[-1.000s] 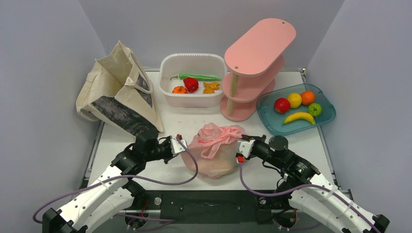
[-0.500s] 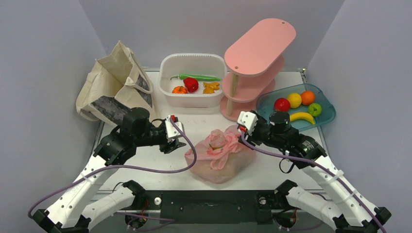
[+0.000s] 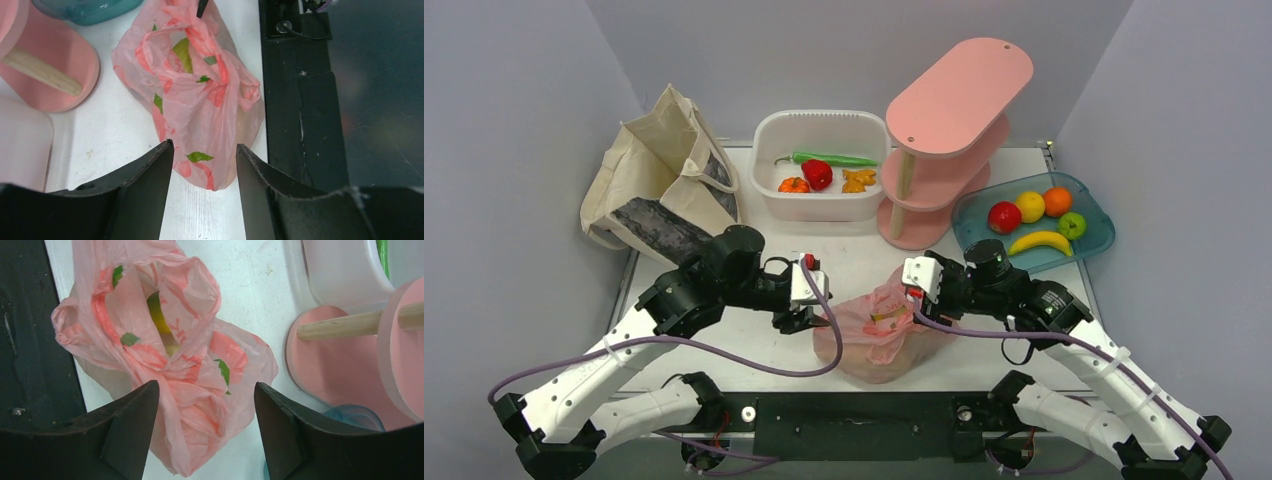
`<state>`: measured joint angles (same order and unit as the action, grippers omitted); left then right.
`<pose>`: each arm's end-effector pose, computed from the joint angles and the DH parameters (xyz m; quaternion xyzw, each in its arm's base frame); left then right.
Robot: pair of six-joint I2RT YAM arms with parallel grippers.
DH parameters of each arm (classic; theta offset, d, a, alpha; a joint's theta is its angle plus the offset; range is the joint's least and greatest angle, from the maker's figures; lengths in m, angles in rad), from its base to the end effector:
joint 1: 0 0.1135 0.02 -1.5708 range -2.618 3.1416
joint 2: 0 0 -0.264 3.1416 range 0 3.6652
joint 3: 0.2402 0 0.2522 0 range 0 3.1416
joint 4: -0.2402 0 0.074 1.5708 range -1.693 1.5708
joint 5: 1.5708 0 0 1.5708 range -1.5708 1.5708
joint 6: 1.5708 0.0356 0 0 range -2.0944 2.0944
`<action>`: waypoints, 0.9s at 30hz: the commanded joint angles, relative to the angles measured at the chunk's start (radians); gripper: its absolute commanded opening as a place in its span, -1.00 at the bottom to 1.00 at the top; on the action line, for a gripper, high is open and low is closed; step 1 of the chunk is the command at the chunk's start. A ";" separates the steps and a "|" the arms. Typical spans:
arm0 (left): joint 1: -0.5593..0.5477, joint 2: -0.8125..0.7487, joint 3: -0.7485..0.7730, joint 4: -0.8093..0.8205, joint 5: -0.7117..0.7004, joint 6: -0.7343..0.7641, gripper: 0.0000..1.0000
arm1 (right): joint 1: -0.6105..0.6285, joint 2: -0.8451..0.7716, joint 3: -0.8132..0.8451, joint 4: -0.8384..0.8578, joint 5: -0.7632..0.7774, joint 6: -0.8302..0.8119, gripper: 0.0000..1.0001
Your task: Untie the knot of the grocery bags and take out the mixed food
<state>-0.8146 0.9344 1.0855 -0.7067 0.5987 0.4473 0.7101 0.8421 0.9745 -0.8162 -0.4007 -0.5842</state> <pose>0.1117 -0.1477 0.3675 0.6084 0.5897 -0.3382 0.4096 0.1137 0.1161 0.3348 -0.6018 0.6547 0.2059 0.4084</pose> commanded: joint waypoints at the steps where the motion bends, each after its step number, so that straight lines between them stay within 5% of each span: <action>1: -0.065 -0.006 0.018 0.047 0.045 -0.014 -0.07 | 0.014 -0.053 0.035 -0.042 0.004 -0.036 0.30; 8: -0.247 -0.017 -0.071 0.189 -0.034 0.045 -0.08 | 0.019 -0.160 0.007 -0.178 0.009 -0.111 0.30; 12: -0.282 0.013 -0.118 0.359 -0.091 0.041 -0.01 | 0.033 -0.175 -0.106 -0.071 0.061 -0.105 0.25; 14: -0.285 0.062 -0.110 0.390 -0.079 0.051 0.02 | 0.032 -0.158 -0.146 -0.015 0.085 -0.100 0.10; 22: -0.330 0.187 -0.150 0.474 -0.120 0.109 0.03 | 0.034 -0.127 -0.140 0.061 0.100 -0.034 -0.97; 27: -0.327 0.209 -0.209 0.522 -0.218 0.096 0.05 | 0.034 -0.133 -0.113 0.088 0.088 0.041 -1.00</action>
<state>-1.1408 1.1408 0.9073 -0.2817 0.4667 0.5358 0.7357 0.7238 0.8078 -0.8078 -0.3111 -0.6212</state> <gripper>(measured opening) 0.520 0.010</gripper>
